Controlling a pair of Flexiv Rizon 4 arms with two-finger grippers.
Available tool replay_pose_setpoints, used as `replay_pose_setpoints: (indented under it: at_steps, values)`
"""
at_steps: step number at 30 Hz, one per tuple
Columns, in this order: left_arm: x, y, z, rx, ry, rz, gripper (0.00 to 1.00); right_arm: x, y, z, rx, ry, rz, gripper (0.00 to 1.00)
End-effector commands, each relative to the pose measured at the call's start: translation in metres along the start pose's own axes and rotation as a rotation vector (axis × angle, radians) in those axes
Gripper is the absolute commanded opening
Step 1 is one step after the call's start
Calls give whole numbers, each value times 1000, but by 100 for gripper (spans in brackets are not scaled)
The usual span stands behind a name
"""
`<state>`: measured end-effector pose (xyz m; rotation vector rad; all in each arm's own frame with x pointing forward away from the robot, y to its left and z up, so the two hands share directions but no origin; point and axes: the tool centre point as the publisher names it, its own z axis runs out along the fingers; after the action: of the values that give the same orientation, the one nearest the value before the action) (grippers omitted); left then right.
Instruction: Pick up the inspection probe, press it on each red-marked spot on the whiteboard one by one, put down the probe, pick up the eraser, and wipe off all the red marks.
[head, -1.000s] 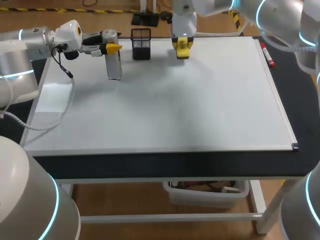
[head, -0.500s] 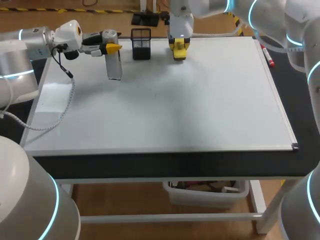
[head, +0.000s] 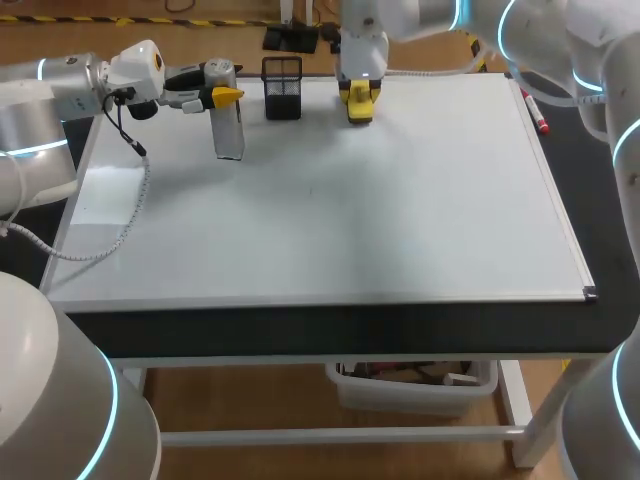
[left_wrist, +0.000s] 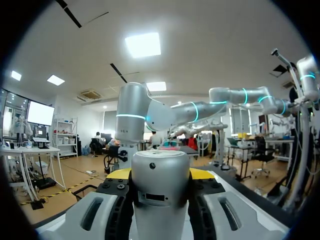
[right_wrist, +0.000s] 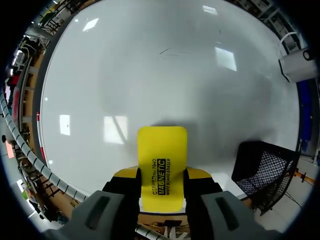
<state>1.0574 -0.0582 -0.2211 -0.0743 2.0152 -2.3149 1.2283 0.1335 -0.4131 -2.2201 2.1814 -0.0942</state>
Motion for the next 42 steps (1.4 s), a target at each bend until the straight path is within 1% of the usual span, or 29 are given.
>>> replay_pose_setpoints:
  at_steps: [1,10,22,30,31,32,33,34,40,42]
  values:
    - [1,-1,0,-1,-2,1,0,-6,-19,15,-33,7,-1,0]
    - [1,-1,0,-1,-2,1,0,-7,-23,19,-47,5,9,0]
    - [1,-1,0,-1,-2,1,0,-3,-25,23,-62,2,23,0]
    - [1,-1,0,-1,-2,1,0,-4,-27,22,-69,-17,17,0]
    - [1,-1,0,-1,-2,1,0,-4,-26,22,-76,-24,16,4]
    - [1,-1,0,-1,-2,1,0,-5,-27,22,-74,-15,20,32]
    - [1,-1,0,-1,-2,1,0,-5,-27,21,-72,-22,19,94]
    - [1,-1,0,-1,-2,1,0,-5,-27,21,-71,-19,24,100]
    - [1,-1,0,-1,-2,1,0,-1,-27,12,-64,-25,51,100]
    - [1,-1,0,-1,-2,1,0,1,-27,8,-63,-49,70,100]
